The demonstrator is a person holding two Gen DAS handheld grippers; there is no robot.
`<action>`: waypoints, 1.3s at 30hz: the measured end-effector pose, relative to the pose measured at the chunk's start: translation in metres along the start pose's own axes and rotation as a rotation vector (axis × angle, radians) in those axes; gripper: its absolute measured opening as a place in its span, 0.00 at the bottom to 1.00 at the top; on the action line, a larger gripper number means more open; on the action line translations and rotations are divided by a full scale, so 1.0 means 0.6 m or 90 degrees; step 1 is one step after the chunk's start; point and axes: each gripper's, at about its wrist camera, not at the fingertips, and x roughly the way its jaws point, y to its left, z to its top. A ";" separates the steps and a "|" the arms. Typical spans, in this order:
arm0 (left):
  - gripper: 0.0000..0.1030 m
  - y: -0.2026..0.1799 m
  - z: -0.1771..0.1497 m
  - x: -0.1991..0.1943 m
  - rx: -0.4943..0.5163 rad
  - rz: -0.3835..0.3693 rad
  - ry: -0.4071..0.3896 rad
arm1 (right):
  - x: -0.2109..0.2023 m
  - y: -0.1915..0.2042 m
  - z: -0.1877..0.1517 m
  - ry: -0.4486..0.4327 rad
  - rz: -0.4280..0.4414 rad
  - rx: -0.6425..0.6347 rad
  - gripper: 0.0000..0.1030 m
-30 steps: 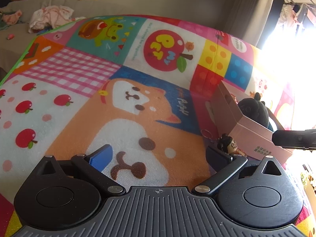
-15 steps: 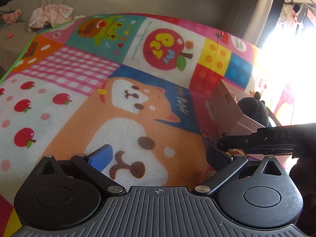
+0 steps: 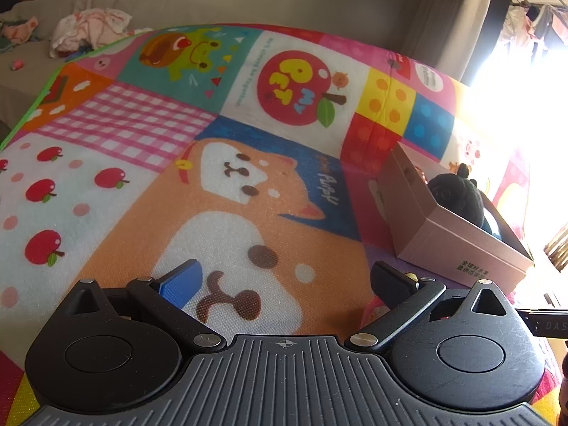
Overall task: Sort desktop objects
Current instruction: 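Set the keychain figure down on the mat and open the right gripper, then hold the round toy in the left gripper and lift it off the mat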
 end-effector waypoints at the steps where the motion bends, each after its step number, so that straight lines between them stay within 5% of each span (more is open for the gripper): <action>1: 1.00 0.000 0.000 0.000 0.001 0.000 0.000 | -0.008 -0.008 -0.008 -0.007 0.008 0.014 0.57; 3: 1.00 0.000 0.000 -0.001 -0.002 -0.002 0.000 | -0.025 -0.018 -0.026 -0.020 0.024 0.033 0.79; 7: 1.00 -0.008 0.003 -0.016 0.013 -0.016 -0.015 | -0.034 -0.022 -0.058 -0.004 0.059 0.061 0.99; 13: 1.00 -0.083 -0.003 -0.056 0.154 -0.079 -0.011 | -0.030 0.013 -0.078 -0.020 0.004 0.002 1.00; 17: 1.00 -0.132 -0.030 -0.046 0.250 -0.063 0.011 | -0.022 0.042 -0.092 -0.033 -0.046 -0.053 1.00; 24: 0.99 -0.137 -0.036 -0.007 0.234 -0.030 0.061 | -0.022 0.037 -0.093 -0.037 -0.043 -0.047 1.00; 33: 0.59 -0.136 -0.034 0.009 0.229 -0.013 0.079 | -0.023 0.037 -0.093 -0.037 -0.042 -0.047 1.00; 39: 0.59 -0.148 -0.026 -0.012 0.276 0.010 0.068 | -0.023 0.036 -0.092 -0.037 -0.042 -0.047 1.00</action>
